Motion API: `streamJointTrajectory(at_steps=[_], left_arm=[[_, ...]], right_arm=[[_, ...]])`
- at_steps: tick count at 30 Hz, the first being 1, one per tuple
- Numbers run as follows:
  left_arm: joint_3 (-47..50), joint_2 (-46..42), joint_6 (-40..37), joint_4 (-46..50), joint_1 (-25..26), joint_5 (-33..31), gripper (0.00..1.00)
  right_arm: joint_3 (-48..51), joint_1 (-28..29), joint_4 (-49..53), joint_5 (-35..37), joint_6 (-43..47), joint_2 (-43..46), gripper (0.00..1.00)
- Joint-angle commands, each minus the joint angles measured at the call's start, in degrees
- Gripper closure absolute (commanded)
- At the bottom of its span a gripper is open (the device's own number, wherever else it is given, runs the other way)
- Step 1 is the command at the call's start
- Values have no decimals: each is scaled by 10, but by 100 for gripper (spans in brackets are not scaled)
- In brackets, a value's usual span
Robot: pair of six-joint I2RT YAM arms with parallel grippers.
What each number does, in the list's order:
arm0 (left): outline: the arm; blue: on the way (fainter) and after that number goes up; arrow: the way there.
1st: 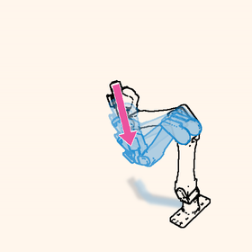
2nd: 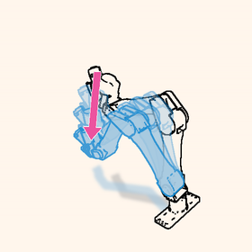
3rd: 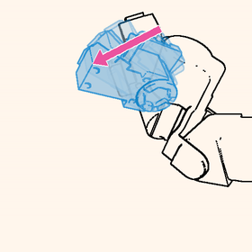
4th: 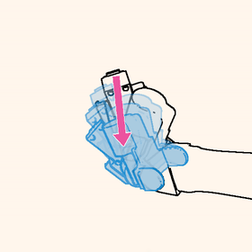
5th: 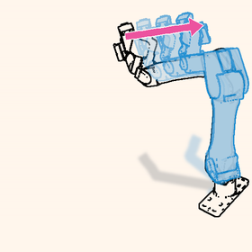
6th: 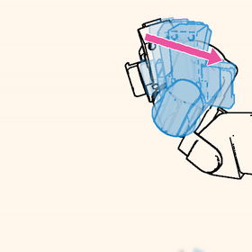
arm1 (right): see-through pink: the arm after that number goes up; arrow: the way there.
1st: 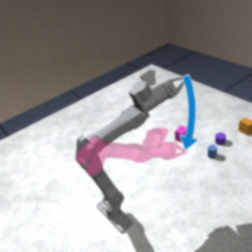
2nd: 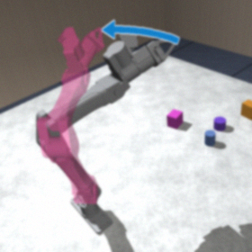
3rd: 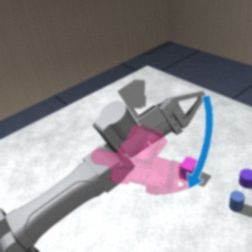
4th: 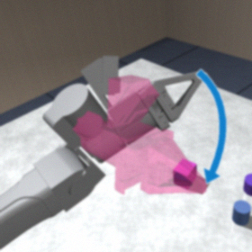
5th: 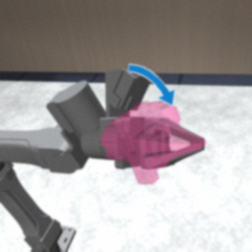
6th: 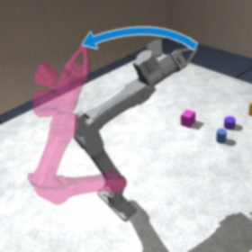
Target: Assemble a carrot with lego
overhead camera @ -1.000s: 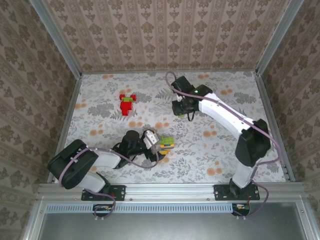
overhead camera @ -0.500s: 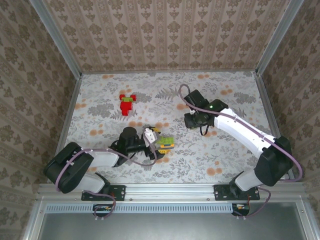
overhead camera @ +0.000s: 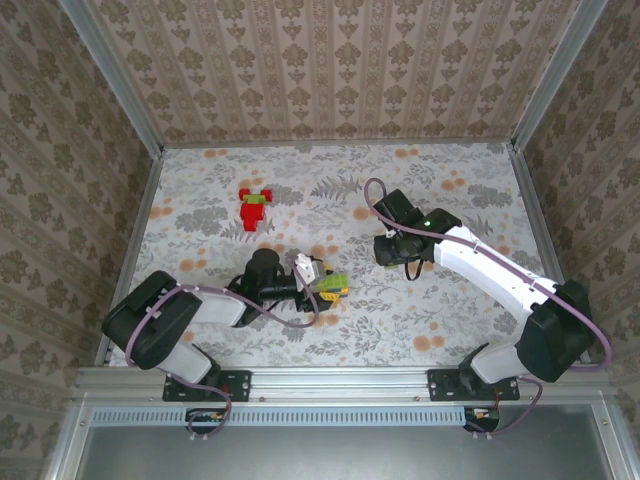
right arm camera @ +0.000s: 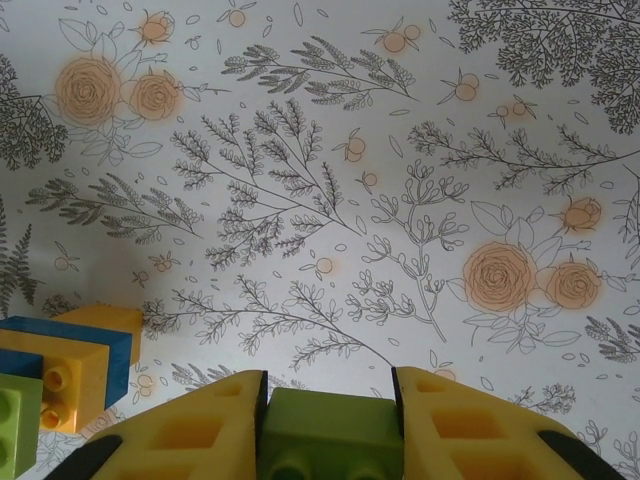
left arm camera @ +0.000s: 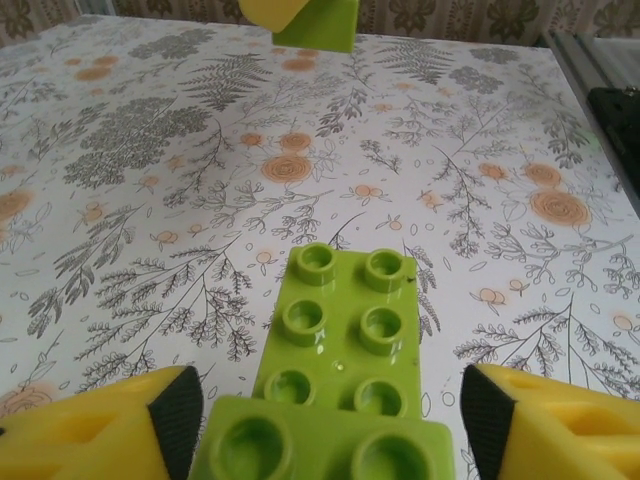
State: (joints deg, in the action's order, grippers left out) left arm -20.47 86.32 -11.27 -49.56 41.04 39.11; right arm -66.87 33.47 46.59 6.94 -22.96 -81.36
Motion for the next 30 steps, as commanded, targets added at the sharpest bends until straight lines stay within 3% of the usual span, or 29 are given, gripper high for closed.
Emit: streamJointTrajectory(at_steps=[1,8,30], left_arm=[[-13,4,1,-19,-2,24,38],[-15,15,-3,-18,-2,27,52],[0,31,-14,-35,-2,30,64]], right_arm=[[10,1,-9,-17,-14,13,69],[7,24,1,-30,-31,33,70],[-79,116,38,-31,-77,-52,72]])
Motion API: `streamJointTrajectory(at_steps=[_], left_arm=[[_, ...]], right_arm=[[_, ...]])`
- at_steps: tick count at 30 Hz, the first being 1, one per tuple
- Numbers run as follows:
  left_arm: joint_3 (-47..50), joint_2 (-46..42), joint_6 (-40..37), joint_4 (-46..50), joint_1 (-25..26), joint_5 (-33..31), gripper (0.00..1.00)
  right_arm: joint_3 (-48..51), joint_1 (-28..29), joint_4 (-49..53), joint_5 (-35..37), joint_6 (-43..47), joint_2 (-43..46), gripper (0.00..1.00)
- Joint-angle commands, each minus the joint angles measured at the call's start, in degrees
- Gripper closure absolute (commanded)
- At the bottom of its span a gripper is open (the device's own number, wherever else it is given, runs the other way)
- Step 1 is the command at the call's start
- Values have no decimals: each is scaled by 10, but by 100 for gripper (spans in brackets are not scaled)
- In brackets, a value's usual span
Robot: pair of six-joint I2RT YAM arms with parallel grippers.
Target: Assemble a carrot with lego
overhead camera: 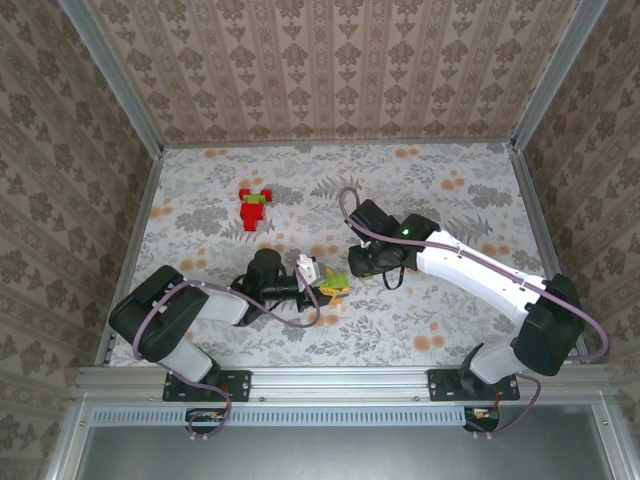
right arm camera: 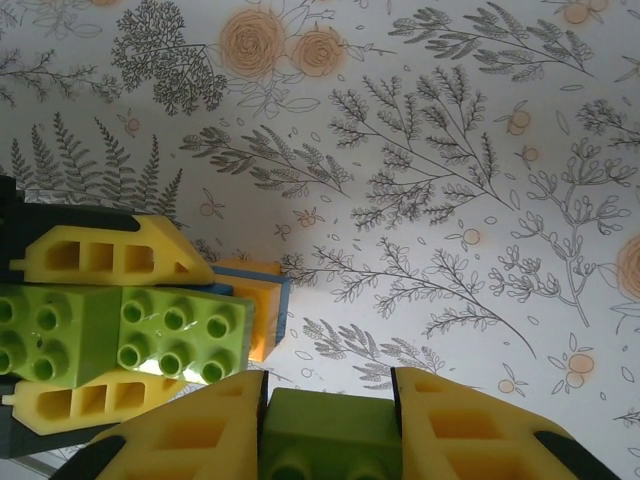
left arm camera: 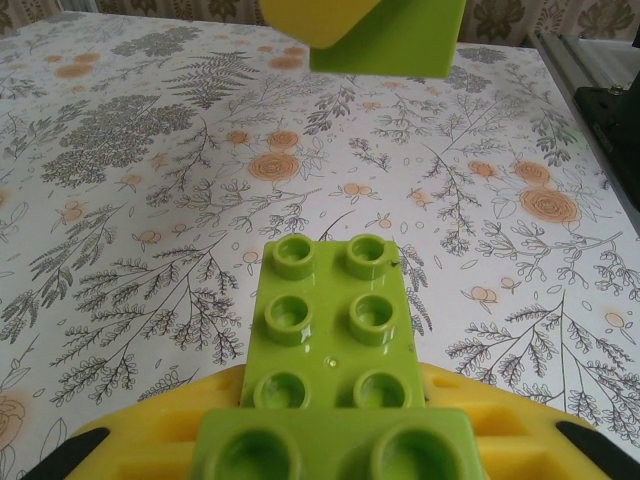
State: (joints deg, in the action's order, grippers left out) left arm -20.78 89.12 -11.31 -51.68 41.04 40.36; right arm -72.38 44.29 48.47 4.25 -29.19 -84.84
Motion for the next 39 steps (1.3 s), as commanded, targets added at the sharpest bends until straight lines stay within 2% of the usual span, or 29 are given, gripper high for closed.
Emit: streamJointTrajectory(at_steps=[1,13,39], left_arm=[[3,4,-14,-13,-2,17,64],[6,11,-23,-5,-1,6,64],[4,18,-22,-8,-2,1,65]], right_arm=[[-29,11,19,-4,-16,-25,72],[-63,33,14,-10,-22,-84,72],[-60,47,18,16,-27,-126,72]])
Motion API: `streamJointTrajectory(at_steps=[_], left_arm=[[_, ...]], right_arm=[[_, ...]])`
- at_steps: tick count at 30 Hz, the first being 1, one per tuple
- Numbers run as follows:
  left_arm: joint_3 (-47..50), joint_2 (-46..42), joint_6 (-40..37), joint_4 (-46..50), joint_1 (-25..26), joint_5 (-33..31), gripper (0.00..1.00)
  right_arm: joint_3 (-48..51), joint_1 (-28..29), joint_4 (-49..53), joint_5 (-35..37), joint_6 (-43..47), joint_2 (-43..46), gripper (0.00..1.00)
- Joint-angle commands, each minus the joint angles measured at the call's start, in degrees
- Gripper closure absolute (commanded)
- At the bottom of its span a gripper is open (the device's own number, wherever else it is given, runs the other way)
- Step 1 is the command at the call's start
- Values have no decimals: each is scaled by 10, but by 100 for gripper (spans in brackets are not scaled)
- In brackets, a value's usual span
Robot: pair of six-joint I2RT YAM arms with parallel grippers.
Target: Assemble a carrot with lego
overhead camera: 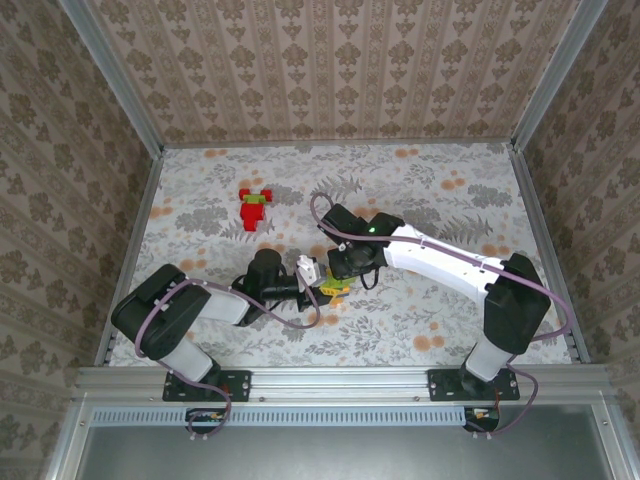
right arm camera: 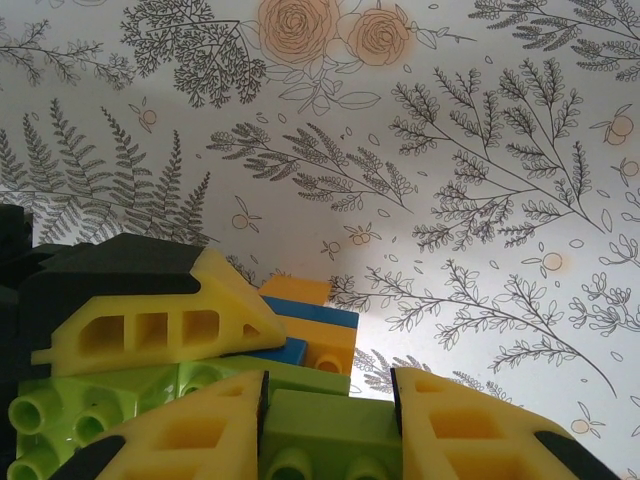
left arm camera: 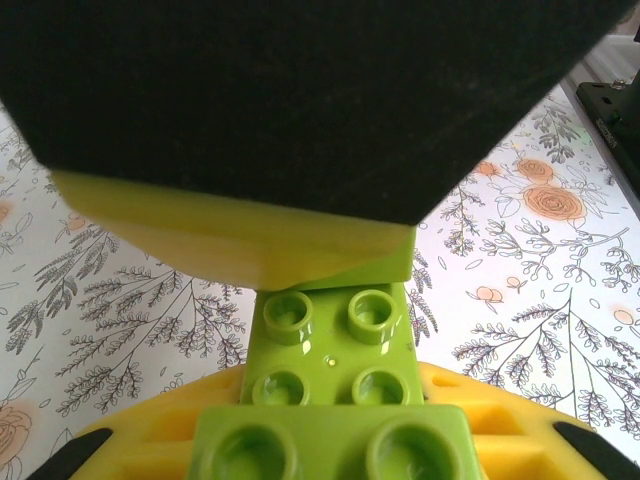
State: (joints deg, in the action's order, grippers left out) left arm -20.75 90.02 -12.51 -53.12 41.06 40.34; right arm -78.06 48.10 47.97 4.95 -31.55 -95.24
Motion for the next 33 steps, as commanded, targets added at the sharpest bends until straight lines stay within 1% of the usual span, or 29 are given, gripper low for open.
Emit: streamJointTrajectory(at_steps=[1,15,27,33], left_arm=[[4,10,-10,7,-2,1,65],[3,12,-9,8,-2,-7,65],[1,17,-10,7,-3,-10,65],[-1,21,-9,5,-3,-7,66]], right_arm=[[-3,9,26,11,-4,-23,72],[18,12,43,48,-27,-10,73],[58,17,16,36,-53,-9,73],[53,18,18,37,-49,-18,71]])
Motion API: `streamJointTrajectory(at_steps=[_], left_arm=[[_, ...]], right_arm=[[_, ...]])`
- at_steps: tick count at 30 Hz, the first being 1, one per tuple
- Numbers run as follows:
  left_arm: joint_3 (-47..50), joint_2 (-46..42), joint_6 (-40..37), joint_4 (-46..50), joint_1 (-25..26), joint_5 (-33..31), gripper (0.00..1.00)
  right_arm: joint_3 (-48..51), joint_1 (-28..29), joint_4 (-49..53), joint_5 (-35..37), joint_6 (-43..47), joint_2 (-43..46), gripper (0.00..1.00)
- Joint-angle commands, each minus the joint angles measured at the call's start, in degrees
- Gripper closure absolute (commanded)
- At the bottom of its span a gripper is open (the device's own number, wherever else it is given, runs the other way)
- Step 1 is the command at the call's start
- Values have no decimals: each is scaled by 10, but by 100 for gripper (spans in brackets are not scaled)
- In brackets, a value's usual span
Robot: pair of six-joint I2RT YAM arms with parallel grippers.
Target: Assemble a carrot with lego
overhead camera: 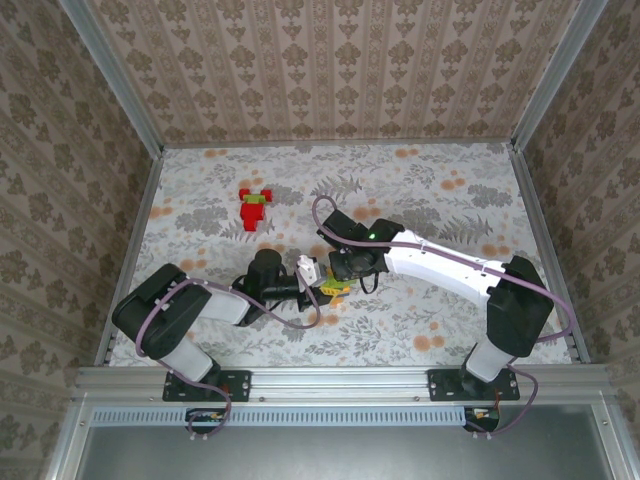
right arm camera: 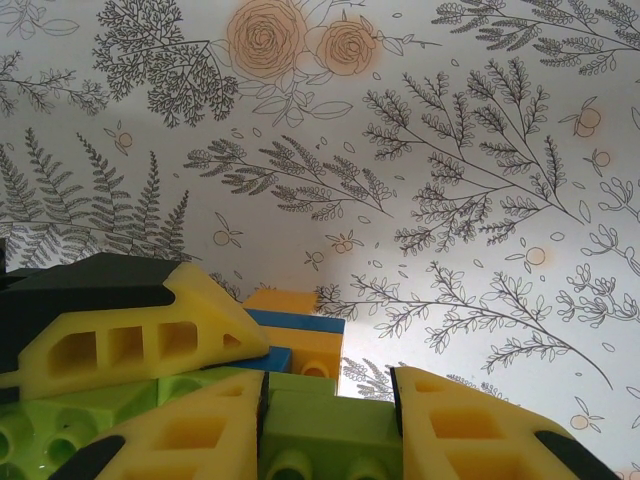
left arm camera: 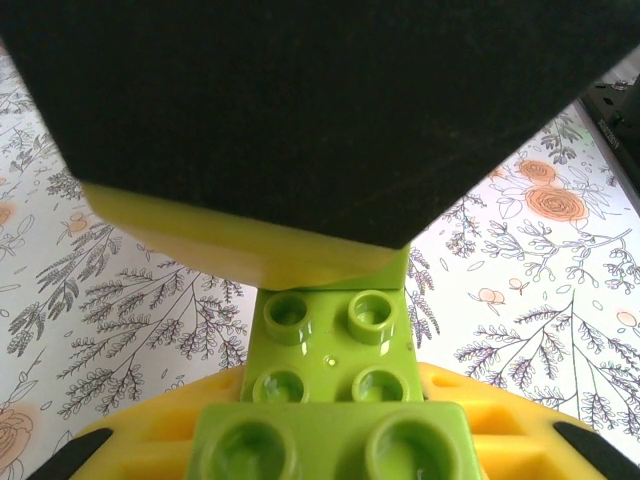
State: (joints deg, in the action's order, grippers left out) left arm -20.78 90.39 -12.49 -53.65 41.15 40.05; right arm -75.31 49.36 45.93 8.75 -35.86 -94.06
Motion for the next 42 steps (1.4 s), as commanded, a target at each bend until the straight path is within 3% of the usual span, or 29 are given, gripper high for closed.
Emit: streamJointTrajectory(at_steps=[1,5,18,26,30,37,39,42], left_arm=[[-1,17,-10,11,-4,-5,66],[4,11,-10,12,-4,-6,66],[2,10,-10,20,-4,-9,65],[4,8,-9,24,-4,-15,62],[7,4,-5,20,-5,-14,54],[9,-13,1,23,-4,6,3],[8,-15,3,20,-4,18,0],[8,-9,6,3,-4,26,3]], right_arm=[[22,5,41,-1,-4,-32,71],[6,5,50,1,1,-37,69],[26,7,-14,-47,2,-10,39],[14,7,5,-9,8,70,33],[10,4,34,20,14,112,33],[46,-16,55,38,18,184,34],[62,-22,54,38,16,197,34],[84,-28,48,34,14,212,36]])
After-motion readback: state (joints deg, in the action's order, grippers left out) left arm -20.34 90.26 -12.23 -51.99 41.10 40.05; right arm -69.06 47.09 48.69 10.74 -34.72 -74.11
